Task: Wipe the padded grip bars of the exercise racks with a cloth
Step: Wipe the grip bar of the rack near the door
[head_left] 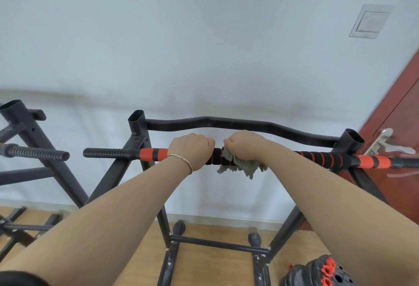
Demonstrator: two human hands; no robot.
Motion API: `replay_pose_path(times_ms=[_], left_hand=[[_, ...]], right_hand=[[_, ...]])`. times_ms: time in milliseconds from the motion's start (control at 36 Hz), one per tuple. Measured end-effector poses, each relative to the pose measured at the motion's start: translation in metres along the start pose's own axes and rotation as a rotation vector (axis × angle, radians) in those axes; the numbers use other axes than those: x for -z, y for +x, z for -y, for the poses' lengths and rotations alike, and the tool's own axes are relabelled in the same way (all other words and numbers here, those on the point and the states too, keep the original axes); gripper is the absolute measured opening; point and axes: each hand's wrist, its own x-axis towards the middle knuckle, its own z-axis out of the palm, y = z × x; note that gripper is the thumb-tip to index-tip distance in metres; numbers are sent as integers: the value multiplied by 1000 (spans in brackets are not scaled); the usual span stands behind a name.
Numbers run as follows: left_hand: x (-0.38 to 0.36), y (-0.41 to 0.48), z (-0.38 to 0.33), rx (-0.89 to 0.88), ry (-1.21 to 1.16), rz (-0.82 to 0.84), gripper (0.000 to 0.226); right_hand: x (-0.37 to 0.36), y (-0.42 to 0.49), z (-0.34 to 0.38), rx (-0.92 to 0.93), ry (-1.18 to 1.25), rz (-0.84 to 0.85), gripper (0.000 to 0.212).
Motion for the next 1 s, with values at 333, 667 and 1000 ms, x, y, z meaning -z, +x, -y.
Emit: replay_pose_path(times_ms=[333,667,1000], left_hand=[[-2,-3,2,4,64,-77,24],[26,30,-7,270,-727,428,30],[32,35,-10,370,-819,459,39]], right_hand=[[17,-20,-35,-48,316,-496,43],[-58,-56,-6,205,-220,-882,24],[-34,-30,-9,142,-536,-513,7]])
